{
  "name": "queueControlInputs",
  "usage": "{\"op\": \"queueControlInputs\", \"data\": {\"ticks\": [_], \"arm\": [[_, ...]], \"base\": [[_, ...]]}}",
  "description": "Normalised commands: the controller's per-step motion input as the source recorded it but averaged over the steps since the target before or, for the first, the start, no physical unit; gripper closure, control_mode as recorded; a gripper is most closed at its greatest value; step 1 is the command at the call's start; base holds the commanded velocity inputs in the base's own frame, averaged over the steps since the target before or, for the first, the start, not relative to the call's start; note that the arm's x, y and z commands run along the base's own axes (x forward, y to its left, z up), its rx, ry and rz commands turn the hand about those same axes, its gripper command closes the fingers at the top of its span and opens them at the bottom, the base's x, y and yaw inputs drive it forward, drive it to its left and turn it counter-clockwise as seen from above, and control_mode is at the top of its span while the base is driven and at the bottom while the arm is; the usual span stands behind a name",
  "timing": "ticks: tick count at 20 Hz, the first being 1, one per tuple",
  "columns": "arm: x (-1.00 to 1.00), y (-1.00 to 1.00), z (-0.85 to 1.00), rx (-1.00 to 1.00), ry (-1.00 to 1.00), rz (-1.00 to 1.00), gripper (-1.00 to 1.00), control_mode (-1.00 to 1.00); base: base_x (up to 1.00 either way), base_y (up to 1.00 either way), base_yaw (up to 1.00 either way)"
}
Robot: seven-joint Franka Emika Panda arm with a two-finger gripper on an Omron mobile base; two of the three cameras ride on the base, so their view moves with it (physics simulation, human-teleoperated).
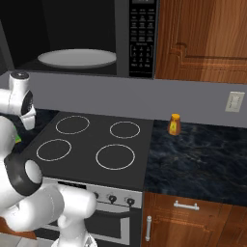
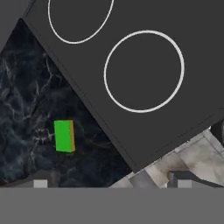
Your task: Place the sponge inside the microwave to prepare for sanitizing.
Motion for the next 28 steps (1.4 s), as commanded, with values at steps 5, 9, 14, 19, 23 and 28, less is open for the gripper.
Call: {"op": "queueControlInputs", "data": {"ticks": [5,9,14,19,23,28], "arm": [[0.19,0.10,-0.56,-0.04,0.17,0.00,-1.00,-1.00],[0.12,0.00,-0.64,0.00,0.11,0.00,-1.00,-1.00],[0.03,0.33,-0.31,0.00,0.07,0.00,-1.00,-1.00],[0.13,0.44,-0.14,-0.01,0.01,0.00,-1.00,-1.00],[0.32,0.35,-0.17,-0.05,0.08,0.00,-1.00,-1.00],[0.30,0.39,-0.17,-0.08,0.15,0.00,-1.00,-1.00]], "base": [[0.00,0.00,0.00],[0.00,0.00,0.00],[0.00,0.00,0.00],[0.00,0.00,0.00],[0.00,0.00,0.00],[0.00,0.00,0.00]]}}
